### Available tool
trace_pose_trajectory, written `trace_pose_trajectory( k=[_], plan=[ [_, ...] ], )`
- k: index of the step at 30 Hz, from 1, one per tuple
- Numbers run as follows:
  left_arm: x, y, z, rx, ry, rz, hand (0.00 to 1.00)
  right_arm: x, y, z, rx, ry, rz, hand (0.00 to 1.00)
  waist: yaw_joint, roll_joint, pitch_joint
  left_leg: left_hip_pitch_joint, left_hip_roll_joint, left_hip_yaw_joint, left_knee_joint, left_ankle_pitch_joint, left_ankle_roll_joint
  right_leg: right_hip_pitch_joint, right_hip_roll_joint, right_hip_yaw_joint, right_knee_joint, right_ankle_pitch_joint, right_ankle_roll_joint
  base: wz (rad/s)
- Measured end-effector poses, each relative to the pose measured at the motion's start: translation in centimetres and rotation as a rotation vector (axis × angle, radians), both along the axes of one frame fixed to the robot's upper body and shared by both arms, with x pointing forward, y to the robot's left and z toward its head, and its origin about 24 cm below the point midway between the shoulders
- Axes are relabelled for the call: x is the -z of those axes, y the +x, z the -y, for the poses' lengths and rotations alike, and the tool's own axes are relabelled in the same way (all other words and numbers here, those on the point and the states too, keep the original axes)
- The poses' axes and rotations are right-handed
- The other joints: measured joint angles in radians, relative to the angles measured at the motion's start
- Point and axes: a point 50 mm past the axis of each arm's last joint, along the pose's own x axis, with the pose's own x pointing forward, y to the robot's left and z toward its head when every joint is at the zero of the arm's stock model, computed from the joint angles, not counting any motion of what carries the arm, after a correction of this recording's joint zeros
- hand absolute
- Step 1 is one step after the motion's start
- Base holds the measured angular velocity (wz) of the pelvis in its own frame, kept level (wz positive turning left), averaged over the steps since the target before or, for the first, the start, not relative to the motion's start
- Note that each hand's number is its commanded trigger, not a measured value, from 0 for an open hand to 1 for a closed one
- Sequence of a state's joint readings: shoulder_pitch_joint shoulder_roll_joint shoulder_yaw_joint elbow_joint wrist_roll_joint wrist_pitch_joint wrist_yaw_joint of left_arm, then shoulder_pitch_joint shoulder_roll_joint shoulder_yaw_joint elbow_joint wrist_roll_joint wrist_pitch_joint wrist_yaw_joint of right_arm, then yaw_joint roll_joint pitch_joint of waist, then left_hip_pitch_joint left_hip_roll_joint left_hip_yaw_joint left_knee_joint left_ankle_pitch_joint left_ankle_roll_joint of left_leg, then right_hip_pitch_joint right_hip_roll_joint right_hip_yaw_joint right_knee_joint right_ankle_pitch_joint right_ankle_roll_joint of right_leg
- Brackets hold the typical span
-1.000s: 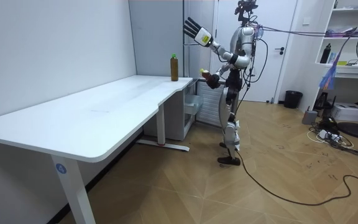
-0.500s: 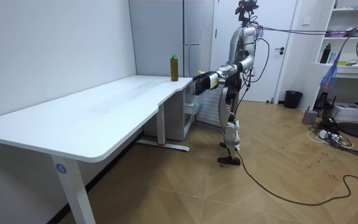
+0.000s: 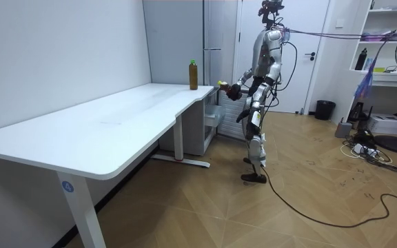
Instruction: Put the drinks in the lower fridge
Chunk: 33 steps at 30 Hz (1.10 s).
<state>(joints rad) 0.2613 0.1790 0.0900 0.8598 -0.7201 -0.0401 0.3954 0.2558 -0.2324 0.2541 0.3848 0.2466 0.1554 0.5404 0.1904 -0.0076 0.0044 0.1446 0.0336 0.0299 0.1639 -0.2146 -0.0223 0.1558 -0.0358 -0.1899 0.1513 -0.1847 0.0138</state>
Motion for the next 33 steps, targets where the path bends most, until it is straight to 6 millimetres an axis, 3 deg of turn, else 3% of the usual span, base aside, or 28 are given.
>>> trace_pose_trajectory(
  k=[5,14,19,27,33],
  plan=[
    [0.9,-1.1,1.2,0.134,-0.062,-0.073,0.00,-0.1,0.4,0.0,0.011,0.006,0.010,1.00,-0.033,0.000,0.0027,-0.017,0.000,-0.007,0.002,0.000,0.000,-0.010,-0.001,-0.011,-0.001,0.000,0.000,0.07],
    [2.1,-2.8,3.0,0.265,-0.210,-0.151,0.00,0.7,0.6,0.6,0.086,0.005,-0.034,1.00,-0.056,-0.014,0.0048,-0.029,-0.003,0.002,0.000,0.000,0.000,-0.028,-0.002,-0.001,0.002,-0.001,0.002,-0.04],
    [2.4,-3.5,3.4,0.316,-0.263,-0.179,0.00,0.9,0.8,0.9,0.115,-0.015,-0.050,1.00,-0.075,-0.010,0.0051,-0.032,-0.003,-0.001,0.002,0.000,0.000,-0.028,-0.002,-0.005,0.001,-0.001,0.001,0.01],
    [2.5,-3.4,3.6,0.383,-0.302,-0.163,0.00,0.5,1.7,1.5,0.341,0.092,-0.044,1.00,-0.116,0.005,0.0051,-0.035,-0.004,0.001,0.007,0.000,0.000,-0.030,-0.003,-0.002,0.003,-0.001,0.002,-0.01],
    [2.5,-4.1,3.6,0.368,-0.293,-0.185,0.00,0.4,2.0,2.2,0.623,0.205,-0.078,1.00,-0.147,0.011,0.0054,-0.029,-0.004,0.002,0.006,0.000,0.000,-0.029,-0.003,-0.001,0.001,-0.001,0.002,0.00]
  ],
)
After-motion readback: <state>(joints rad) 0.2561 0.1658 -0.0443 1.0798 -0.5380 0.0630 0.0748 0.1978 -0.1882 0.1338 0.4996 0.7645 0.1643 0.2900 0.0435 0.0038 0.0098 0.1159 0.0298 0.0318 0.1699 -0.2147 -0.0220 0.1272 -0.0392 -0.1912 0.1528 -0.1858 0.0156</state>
